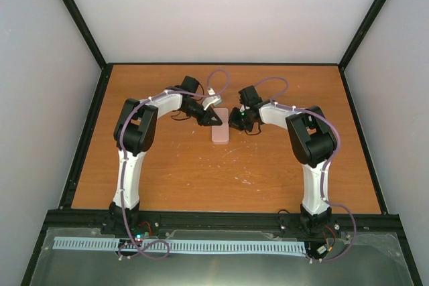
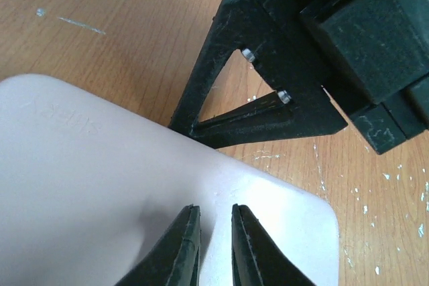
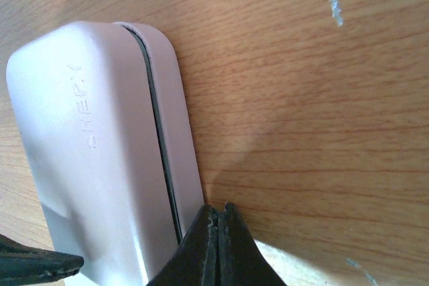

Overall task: Organize the sunglasses
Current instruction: Close the sunglasses case at the center of the board, then reset both arms

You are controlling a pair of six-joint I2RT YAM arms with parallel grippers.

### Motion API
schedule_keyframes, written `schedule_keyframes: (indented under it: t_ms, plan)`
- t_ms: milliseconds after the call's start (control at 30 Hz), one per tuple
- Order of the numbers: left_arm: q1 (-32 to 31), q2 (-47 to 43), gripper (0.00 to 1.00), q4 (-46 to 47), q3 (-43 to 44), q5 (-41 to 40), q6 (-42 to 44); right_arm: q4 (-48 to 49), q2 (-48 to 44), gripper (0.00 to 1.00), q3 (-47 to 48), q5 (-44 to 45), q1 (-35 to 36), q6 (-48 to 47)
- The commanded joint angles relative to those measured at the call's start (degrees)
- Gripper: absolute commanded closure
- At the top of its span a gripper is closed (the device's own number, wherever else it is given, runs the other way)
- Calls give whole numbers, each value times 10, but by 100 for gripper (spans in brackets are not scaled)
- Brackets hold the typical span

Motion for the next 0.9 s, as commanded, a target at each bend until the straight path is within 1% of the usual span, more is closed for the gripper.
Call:
schedule_keyframes:
  t_ms: [0, 33, 67, 133, 167, 233, 267, 300, 333, 367, 400, 433, 467, 567, 667, 733, 800, 867]
  plan:
    - [-4, -14, 85, 0, 9, 0, 2, -17, -12, 97, -7, 27, 3, -7]
    - [-1, -36, 84, 8, 10, -4, -2, -25, -22, 97, -6, 39, -1, -12]
    - [4, -50, 81, 16, 12, -7, -10, -34, -37, 97, -5, 54, -6, -19]
    - [20, -72, 74, 18, 36, -6, -28, -55, -71, 97, -3, 90, -18, -38]
    - [30, -82, 69, 18, 50, -5, -36, -68, -87, 95, -2, 110, -26, -48]
    - [51, -110, 44, 36, 60, -6, -55, -90, -124, 88, -6, 138, -48, -68]
    - [63, -124, 31, 46, 61, -10, -64, -95, -142, 81, -10, 146, -60, -79]
    - [74, -139, 9, 56, 61, -16, -75, -100, -165, 71, -17, 151, -75, -90]
    - [84, -154, 1, 69, 59, -24, -87, -101, -180, 63, -22, 151, -89, -100]
    - [93, -172, 1, 80, 54, -37, -102, -102, -194, 51, -28, 148, -105, -115]
    - [103, -190, 0, 96, 42, -55, -119, -99, -208, 34, -34, 143, -121, -128]
    - [112, -210, 0, 113, 26, -76, -136, -95, -222, 8, -40, 135, -140, -142]
    - [121, -230, 1, 133, 9, -108, -159, -88, -235, 1, -47, 127, -152, -159]
    - [150, -291, 0, 181, -57, -204, -231, -80, -265, 0, -58, 134, -169, -202]
    - [190, -349, 0, 211, -135, -258, -271, -83, -275, 0, -60, 151, -173, -227]
    - [212, -399, 0, 256, -210, -297, -292, -84, -273, 0, -60, 152, -173, -228]
    - [222, -460, 1, 323, -299, -344, -297, -85, -266, 0, -59, 149, -173, -221]
    - [224, -510, 1, 380, -376, -376, -271, -88, -258, 0, -57, 149, -173, -208]
